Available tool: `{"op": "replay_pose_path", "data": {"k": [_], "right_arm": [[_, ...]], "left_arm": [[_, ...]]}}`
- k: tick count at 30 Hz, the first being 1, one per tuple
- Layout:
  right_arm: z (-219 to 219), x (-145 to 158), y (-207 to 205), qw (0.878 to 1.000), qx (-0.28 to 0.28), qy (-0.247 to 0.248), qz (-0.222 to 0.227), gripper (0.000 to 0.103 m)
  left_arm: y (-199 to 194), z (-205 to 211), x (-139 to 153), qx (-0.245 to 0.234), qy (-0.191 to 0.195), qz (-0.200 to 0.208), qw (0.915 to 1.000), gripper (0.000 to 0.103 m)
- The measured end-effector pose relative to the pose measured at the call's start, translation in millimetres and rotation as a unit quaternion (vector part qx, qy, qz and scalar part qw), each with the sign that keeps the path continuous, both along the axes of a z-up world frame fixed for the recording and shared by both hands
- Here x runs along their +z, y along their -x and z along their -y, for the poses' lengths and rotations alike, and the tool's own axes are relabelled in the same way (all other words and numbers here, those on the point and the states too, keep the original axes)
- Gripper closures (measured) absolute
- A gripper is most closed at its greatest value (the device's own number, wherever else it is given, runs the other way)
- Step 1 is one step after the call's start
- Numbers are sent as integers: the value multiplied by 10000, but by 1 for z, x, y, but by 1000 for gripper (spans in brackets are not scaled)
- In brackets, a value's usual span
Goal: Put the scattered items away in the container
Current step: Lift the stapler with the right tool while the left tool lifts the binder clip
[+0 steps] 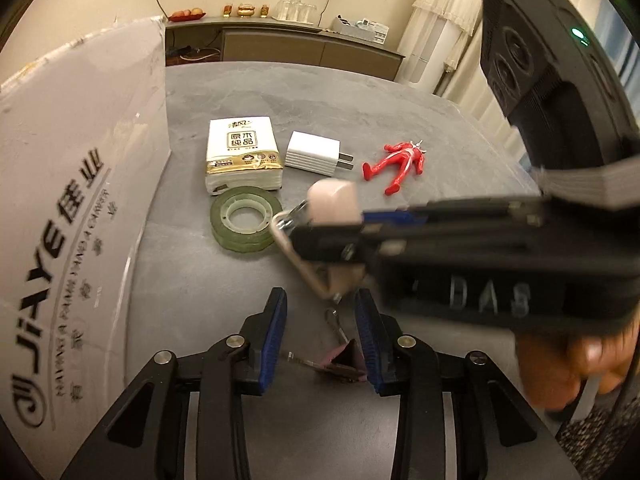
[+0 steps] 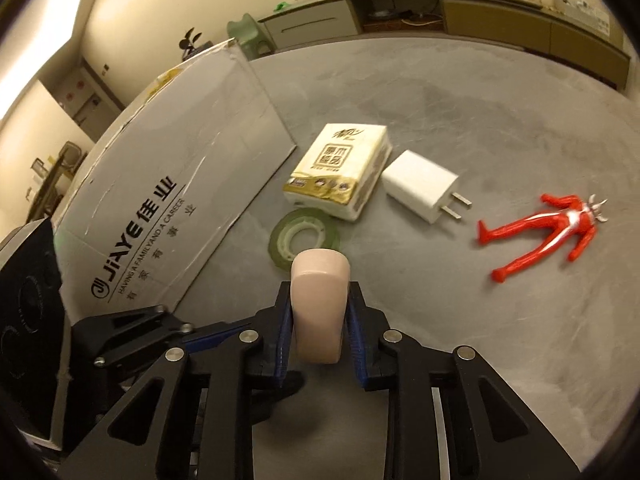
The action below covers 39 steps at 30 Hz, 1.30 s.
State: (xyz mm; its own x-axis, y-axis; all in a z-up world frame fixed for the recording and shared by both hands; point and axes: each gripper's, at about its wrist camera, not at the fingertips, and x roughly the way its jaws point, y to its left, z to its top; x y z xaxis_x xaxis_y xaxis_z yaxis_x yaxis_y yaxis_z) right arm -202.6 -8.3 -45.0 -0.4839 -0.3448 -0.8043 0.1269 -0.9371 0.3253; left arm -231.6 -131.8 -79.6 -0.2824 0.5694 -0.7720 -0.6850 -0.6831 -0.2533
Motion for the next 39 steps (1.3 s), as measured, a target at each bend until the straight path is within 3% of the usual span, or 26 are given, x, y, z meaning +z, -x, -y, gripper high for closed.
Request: {"op": "replay_pose_path", "data": {"k": [4,6,11,13,22,39], "right_arm": [[-9,3,-5,9999,-85,-43,62,76],[-10,2,-8,9999,-106,-30,109,76],[-11,-1,-17,9999,-48,-81,137,76],[-10,-1,-20,9998,-10,-180,91,76],[-11,2,-29,9994,39,-344,-63,76],[-1,47,-57,9975,75,-280,-640,76]], "left_arm": [[-17,8,4,-228,22,-64,9997,50],[-20,8,2,-321,53,-90,9994,48],[-18,8,-5,-363,49,-26,9993,49],[-18,8,-5,-392,65,-58,9992,57],[-27,5,0,-511,103,-330,9981,58],[-44,28,71,-465,-539,-958,9929,58]]}}
